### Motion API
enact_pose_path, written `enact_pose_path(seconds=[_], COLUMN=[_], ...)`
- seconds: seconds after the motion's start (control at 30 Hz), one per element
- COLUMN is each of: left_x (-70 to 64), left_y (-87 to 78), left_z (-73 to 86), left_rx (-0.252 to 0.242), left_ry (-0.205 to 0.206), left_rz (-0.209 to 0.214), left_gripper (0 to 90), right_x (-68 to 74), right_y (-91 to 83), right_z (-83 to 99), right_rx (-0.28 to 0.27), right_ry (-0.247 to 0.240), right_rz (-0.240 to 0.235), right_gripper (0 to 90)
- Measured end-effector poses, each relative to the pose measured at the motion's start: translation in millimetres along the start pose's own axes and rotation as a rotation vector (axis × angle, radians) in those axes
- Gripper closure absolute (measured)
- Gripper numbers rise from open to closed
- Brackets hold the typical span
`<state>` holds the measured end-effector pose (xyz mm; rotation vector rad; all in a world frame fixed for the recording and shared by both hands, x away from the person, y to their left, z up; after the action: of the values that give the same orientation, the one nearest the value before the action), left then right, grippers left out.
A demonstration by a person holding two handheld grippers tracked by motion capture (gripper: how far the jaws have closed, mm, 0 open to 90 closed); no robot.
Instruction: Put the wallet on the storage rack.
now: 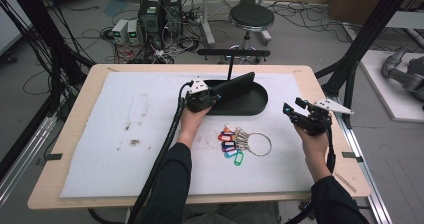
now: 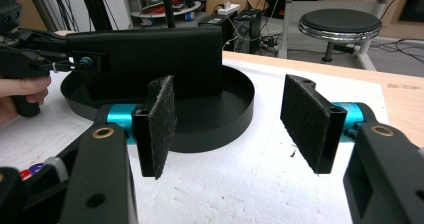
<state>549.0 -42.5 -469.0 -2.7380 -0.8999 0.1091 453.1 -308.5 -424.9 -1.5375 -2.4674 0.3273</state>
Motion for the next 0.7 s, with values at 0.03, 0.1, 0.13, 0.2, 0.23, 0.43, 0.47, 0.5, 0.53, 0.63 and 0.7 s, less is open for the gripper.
enact_pose_path(seconds=[0.03, 0.1, 0.13, 0.2, 0.23, 0.43, 0.47, 0.5, 0.53, 0.63, 0.7], left_x=[0.0, 1.6, 2.3, 3.2, 4.6, 4.4, 5.0, 5.3, 5.4, 5.0, 3.1], left_y=[0.0, -0.3, -0.5, -0.7, -0.9, -0.8, -1.3, -1.5, -1.8, -2.9, -5.2], left_z=[0.0, 2.1, 2.9, 3.9, 6.4, 5.6, 4.7, 5.1, 5.7, 6.7, 4.2], left_rx=[0.000, 0.013, 0.019, 0.026, 0.043, 0.049, 0.047, 0.052, 0.060, 0.080, 0.089], left_ry=[0.000, 0.001, 0.004, 0.005, 0.006, 0.012, -0.002, -0.008, -0.012, -0.006, -0.009], left_rz=[0.000, -0.005, -0.009, -0.015, -0.021, -0.039, -0.046, -0.051, -0.056, -0.061, -0.060], left_gripper=[72.3, 71.9, 71.6, 70.6, 69.5, 63.7, 60.5, 57.7, 53.7, 47.7, 42.1], right_x=[0.0, -0.1, -0.1, -0.1, -0.1, -0.2, -0.2, -0.1, -0.2, -0.4, -0.2], right_y=[0.0, 0.2, 0.2, 0.2, 0.2, 0.2, 0.2, 0.2, 0.1, 0.3, 0.3], right_z=[0.0, 0.3, 0.3, 0.3, 0.3, 0.3, 0.2, 0.3, 0.4, 0.4, 0.4], right_rx=[0.000, 0.001, 0.001, 0.001, 0.000, 0.000, 0.000, 0.000, 0.001, 0.000, 0.000], right_ry=[0.000, 0.002, 0.002, 0.002, 0.002, 0.003, 0.003, 0.003, 0.003, 0.001, -0.001], right_rz=[0.000, 0.000, 0.000, 0.000, 0.001, 0.001, 0.000, 0.000, 0.000, 0.000, 0.000], right_gripper=[39.9, 39.9, 39.9, 39.9, 39.9, 39.9, 39.9, 39.9, 39.9, 39.9, 39.9])
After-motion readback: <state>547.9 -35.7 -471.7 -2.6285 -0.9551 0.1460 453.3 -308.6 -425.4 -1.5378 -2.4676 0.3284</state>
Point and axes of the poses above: each handheld gripper's, and its own axes: y roughly forward along the jaws, z roughly out of its underside, x roughly to its left, the point moved 10 cm from there along y, roughly forward along the jaws, and after that the axes turned 2 degrees about z, right-handed, at the moved point
